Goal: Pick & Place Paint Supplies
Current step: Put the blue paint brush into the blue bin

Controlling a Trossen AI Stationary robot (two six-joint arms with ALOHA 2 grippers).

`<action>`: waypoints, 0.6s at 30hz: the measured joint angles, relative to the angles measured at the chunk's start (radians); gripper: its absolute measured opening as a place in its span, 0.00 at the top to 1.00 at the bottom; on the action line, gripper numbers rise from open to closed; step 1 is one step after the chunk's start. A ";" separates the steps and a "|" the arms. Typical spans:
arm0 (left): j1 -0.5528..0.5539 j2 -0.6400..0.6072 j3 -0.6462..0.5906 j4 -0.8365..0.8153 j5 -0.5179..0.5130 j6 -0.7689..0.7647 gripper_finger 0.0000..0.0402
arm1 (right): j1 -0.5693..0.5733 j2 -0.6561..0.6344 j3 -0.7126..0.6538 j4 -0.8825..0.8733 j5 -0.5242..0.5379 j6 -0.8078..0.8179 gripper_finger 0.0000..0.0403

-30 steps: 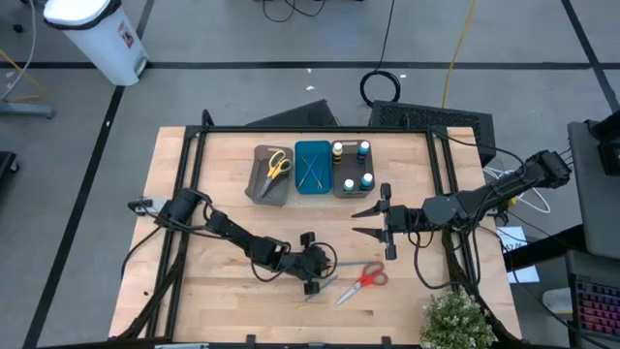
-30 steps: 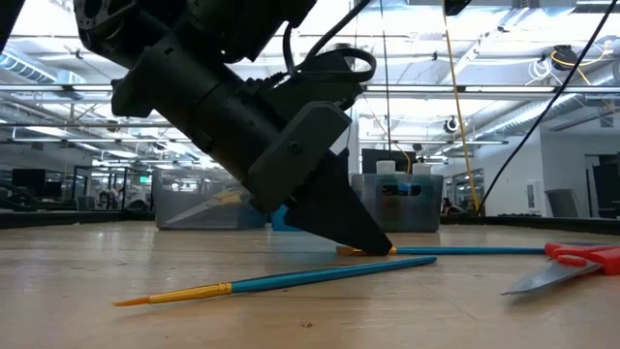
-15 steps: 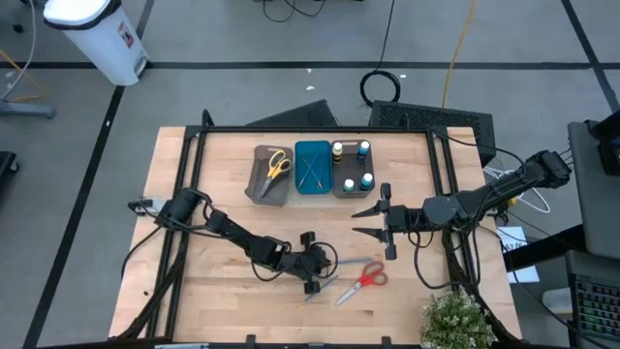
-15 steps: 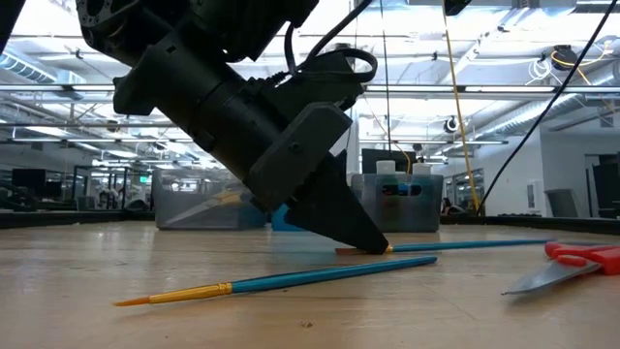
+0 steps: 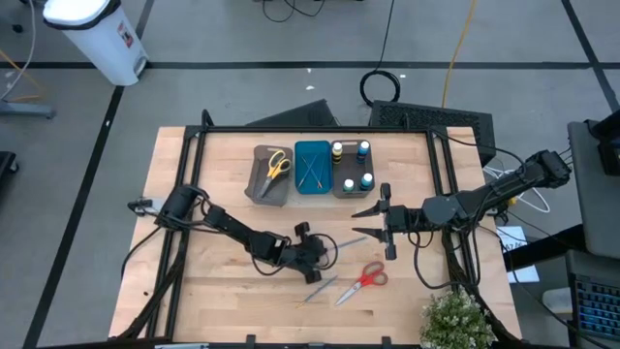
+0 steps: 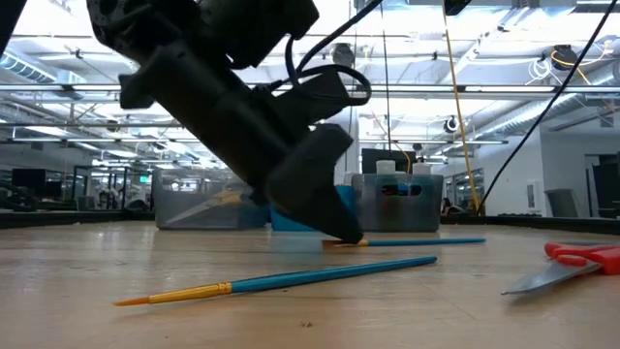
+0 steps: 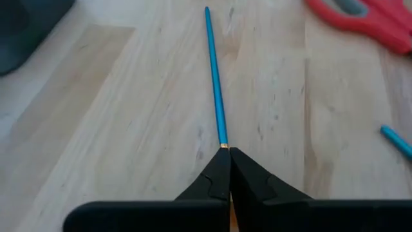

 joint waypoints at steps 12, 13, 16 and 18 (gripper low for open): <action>-0.002 -0.162 0.000 -0.189 -0.126 -0.022 1.00 | 0.000 0.000 0.000 -0.003 0.000 0.000 0.68; -0.003 -0.169 0.000 -0.192 -0.131 -0.025 1.00 | 0.000 0.000 0.000 -0.004 0.000 0.000 0.68; -0.003 -0.185 0.001 -0.196 -0.143 -0.026 1.00 | 0.000 0.000 0.000 -0.003 0.000 0.000 0.68; -0.002 -0.185 0.002 -0.199 -0.093 -0.025 1.00 | 0.000 0.000 0.000 -0.003 0.000 0.000 0.68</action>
